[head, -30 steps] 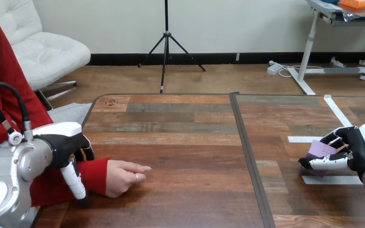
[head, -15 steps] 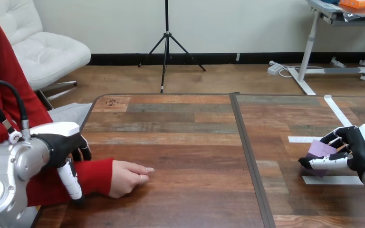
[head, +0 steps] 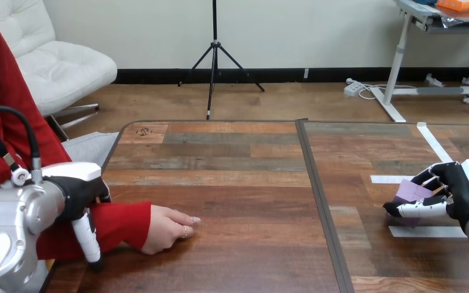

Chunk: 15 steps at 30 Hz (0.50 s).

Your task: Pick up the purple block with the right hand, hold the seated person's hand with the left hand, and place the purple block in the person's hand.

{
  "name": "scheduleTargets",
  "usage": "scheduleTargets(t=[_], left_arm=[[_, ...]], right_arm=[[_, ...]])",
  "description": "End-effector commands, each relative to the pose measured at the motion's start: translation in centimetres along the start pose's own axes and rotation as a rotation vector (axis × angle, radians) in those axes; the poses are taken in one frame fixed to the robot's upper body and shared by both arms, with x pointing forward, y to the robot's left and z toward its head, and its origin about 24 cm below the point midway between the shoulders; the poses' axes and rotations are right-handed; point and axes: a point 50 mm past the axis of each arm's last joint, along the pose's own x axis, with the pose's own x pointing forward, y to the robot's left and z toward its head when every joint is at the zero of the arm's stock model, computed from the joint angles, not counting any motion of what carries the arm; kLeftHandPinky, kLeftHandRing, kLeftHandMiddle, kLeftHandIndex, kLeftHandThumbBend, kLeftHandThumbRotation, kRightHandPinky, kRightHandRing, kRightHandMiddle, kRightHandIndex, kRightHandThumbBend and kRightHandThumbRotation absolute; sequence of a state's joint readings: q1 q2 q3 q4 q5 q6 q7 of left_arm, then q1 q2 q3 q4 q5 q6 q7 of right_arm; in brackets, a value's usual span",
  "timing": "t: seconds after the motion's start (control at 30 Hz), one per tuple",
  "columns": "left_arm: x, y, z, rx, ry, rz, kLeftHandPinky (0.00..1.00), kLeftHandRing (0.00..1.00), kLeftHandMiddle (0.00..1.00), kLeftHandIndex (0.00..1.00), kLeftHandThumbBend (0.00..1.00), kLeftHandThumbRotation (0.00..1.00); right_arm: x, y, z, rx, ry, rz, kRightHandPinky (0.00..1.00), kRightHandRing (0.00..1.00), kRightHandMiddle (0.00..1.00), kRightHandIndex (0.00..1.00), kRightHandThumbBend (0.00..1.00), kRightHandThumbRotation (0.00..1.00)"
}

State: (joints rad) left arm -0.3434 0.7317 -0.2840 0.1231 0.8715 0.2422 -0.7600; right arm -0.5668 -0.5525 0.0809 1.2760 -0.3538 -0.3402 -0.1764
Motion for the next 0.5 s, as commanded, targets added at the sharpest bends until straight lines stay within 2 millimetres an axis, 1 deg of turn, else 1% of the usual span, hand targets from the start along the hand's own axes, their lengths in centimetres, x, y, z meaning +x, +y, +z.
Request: scheduleTargets(t=[0.0, 0.27, 0.37, 0.47], left_arm=[[-0.13, 2.39, 0.17, 0.042, 0.020, 0.076, 0.54, 0.69, 0.71, 0.68, 0.86, 0.00], [0.36, 2.30, 0.21, 0.042, 0.019, 0.054, 0.53, 0.68, 0.71, 0.69, 0.85, 0.00], [0.52, 2.30, 0.26, 0.039, 0.018, 0.041, 0.51, 0.67, 0.70, 0.68, 0.85, 0.00], [0.68, 2.30, 0.32, 0.036, 0.018, 0.026, 0.52, 0.68, 0.72, 0.69, 0.85, 0.00]], right_arm=[[1.36, -2.63, 3.49, 0.042, -0.121, -0.102, 0.41, 0.44, 0.48, 0.48, 0.81, 0.00], [1.36, -2.74, 3.53, 0.048, -0.126, -0.109, 0.41, 0.45, 0.49, 0.48, 0.81, 0.00], [1.36, -2.77, 3.55, 0.046, -0.127, -0.109, 0.42, 0.46, 0.49, 0.48, 0.81, 0.00], [1.38, -2.81, 3.57, 0.044, -0.127, -0.109, 0.42, 0.46, 0.50, 0.48, 0.81, 0.00]])
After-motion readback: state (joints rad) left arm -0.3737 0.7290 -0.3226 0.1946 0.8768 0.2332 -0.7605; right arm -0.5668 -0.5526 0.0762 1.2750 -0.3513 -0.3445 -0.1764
